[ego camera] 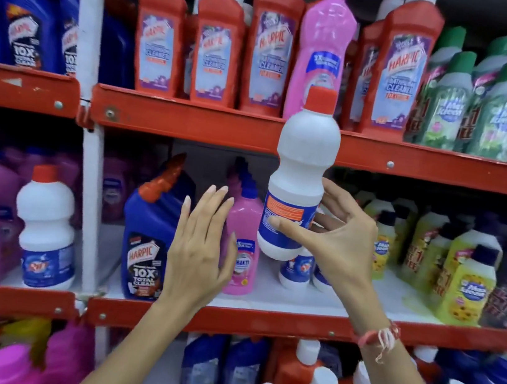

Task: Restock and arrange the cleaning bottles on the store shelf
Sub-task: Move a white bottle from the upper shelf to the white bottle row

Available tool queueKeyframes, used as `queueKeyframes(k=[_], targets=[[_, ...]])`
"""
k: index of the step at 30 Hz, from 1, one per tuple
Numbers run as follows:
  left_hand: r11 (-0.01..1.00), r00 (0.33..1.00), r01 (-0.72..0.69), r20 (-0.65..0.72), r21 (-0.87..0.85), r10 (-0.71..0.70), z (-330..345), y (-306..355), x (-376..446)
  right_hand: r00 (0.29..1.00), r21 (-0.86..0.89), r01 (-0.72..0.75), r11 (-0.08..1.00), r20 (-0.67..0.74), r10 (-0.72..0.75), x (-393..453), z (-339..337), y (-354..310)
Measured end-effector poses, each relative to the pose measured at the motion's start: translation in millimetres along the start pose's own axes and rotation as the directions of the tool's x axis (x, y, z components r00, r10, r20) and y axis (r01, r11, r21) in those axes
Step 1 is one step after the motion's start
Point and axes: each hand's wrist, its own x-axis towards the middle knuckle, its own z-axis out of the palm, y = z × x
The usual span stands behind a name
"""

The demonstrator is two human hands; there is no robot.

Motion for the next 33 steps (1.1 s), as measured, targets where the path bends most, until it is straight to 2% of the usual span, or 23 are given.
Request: queueKeyframes(k=[10, 19, 26, 33], targets=[[0.997, 0.985, 0.08, 0.152, -0.005, -0.079, 60.0, 32.9, -50.2, 0.998, -0.061, -0.052, 0.997, -0.029, 0.051, -9.8, -70.5, 62.9], [0.995, 0.966, 0.004, 0.258, 0.097, -0.029, 97.6, 48.1, -90.5, 0.985, -0.096, -0.167, 0.981, -0.054, 0.163, -13.8, -120.4, 116.1], [0.957, 0.965, -0.059, 0.263, 0.283, -0.018, 110.1, 41.1, -100.2, 0.967, -0.093, -0.255, 0.962, -0.037, 0.253, -18.8, -135.4, 158.6], [0.943, 0.97, -0.085, 0.241, 0.323, 0.005, 113.4, 38.4, -103.3, 0.945, -0.04, -0.326, 0.945, -0.035, 0.324, -28.2, -134.7, 178.1]])
